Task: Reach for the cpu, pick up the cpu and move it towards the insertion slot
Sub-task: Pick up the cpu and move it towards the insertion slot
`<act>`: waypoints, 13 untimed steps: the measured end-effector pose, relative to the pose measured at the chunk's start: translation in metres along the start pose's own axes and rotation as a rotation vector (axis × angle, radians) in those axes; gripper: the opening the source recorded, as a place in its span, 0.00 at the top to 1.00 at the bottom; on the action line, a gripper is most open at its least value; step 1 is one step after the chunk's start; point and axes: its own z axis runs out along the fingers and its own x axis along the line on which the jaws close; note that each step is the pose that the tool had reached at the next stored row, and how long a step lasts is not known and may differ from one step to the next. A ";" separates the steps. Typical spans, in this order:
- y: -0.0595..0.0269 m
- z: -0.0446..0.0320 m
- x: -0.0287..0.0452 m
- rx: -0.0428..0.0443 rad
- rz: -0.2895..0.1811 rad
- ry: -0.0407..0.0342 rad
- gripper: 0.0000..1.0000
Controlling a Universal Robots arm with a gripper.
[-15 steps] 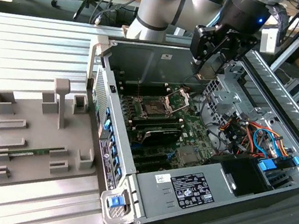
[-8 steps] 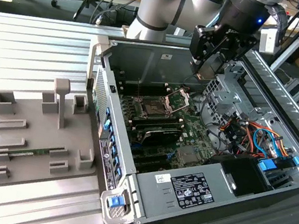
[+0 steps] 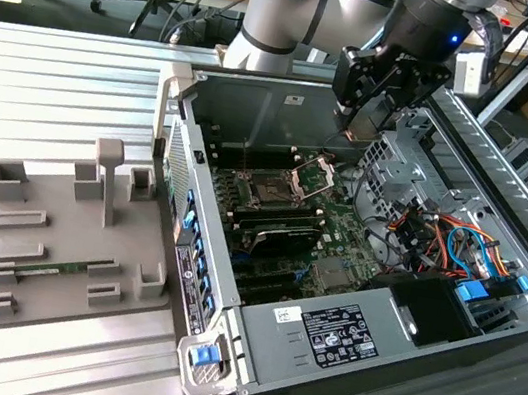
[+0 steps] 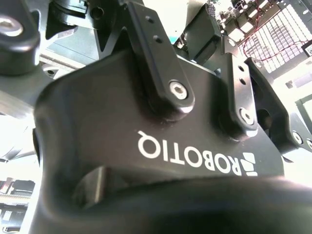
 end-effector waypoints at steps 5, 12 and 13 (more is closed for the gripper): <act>0.0005 0.0008 0.0000 -0.0001 0.000 -0.0001 0.45; 0.0013 0.0024 -0.0001 -0.0001 0.000 0.0000 0.45; 0.0015 0.0028 -0.0001 0.0000 0.000 0.0000 0.45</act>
